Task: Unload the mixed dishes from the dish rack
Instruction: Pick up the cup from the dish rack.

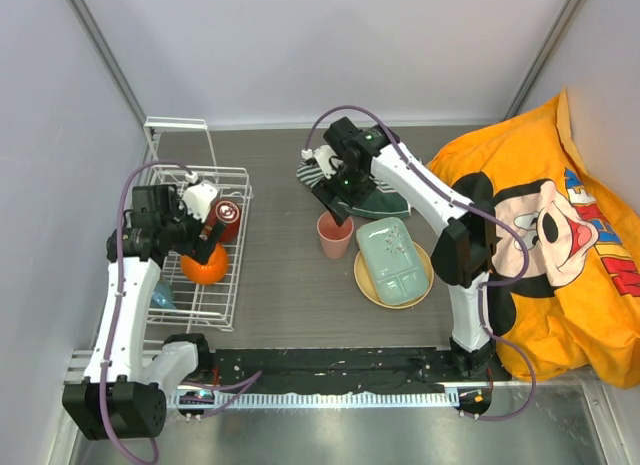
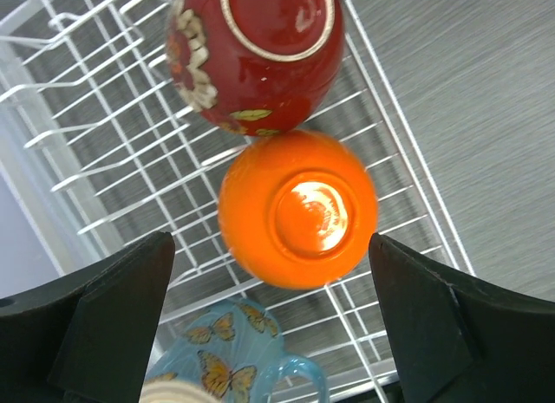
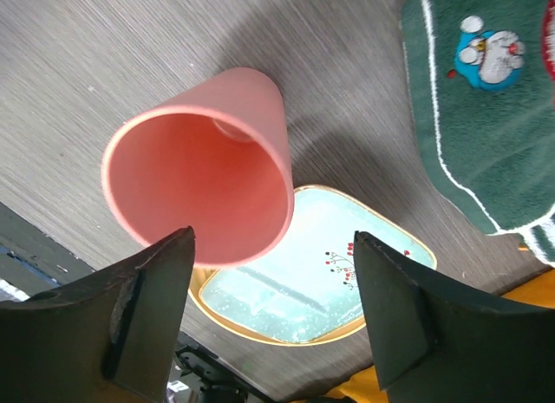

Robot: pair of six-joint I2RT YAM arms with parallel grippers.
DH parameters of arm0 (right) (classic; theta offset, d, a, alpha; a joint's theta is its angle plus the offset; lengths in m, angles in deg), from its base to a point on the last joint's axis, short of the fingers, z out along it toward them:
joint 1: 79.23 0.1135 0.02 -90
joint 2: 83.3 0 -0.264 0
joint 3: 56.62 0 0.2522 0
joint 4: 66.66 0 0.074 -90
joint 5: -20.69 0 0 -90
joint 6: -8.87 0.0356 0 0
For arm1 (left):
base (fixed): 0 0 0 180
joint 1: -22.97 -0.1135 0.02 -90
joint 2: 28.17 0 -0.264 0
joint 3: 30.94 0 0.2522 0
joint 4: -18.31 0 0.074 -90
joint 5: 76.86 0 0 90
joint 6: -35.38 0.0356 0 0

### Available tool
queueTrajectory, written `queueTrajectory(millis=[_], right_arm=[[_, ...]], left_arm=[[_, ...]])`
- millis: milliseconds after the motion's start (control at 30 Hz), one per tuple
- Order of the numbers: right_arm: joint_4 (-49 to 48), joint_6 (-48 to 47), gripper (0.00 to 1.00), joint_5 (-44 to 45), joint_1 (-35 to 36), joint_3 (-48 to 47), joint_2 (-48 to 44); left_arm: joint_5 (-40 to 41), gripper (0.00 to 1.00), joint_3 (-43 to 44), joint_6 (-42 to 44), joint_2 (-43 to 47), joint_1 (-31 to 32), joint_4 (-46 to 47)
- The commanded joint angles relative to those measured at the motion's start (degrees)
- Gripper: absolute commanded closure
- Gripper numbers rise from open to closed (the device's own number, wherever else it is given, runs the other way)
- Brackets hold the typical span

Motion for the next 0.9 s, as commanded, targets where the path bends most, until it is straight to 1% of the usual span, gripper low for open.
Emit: queueTrajectory(millis=[0,100,200,233,300,333,367,567,667,800,867], right_arm=[[-2.3,1.0,0.19,-0.2,0.4,-1.5,-8.0],[-3.3,1.1,0.14,0.1,0.4,-0.3,-9.8],[-3.5,0.9,0.13,0.8,0.4,0.7,-11.6],[-3.6,0.7,0.12,0.7,0.4,1.2,-12.3],[-3.8,0.7,0.12,0.9,0.4,1.7,-13.2],[-3.8,0.6,0.12,1.0,0.4,2.2,-13.9],[-3.9,0.5,0.12,0.9,0.4,2.4,-14.3],[-4.8,0.5,0.12,0.3,0.4,4.3,-16.5],[-8.3,1.2,0.12,-0.1,0.4,8.2,-18.9],[-15.8,1.3,0.12,0.0,0.4,18.7,-23.0],[-19.7,0.6,0.12,0.7,0.3,21.8,-24.6]], left_arm=[[5.4,0.00,0.7,3.7,3.7,0.0,-0.2],[7.2,0.00,2.1,5.1,6.2,0.0,-2.8],[10.5,0.00,4.6,6.3,7.8,-0.2,-7.2],[12.1,0.00,5.3,6.6,8.1,-0.1,-8.4],[12.7,0.00,6.6,7.2,9.1,-0.7,-11.7],[15.1,0.00,6.8,7.5,9.7,-0.9,-12.4],[15.7,0.00,6.8,7.9,10.5,-1.0,-13.8],[18.2,0.01,6.5,9.7,13.2,-1.9,-16.4],[18.2,0.00,5.6,10.3,13.9,-2.3,-16.4],[18.5,0.00,4.7,10.7,13.2,-2.9,-15.1],[18.0,0.00,5.6,10.5,11.7,-3.4,-15.1]])
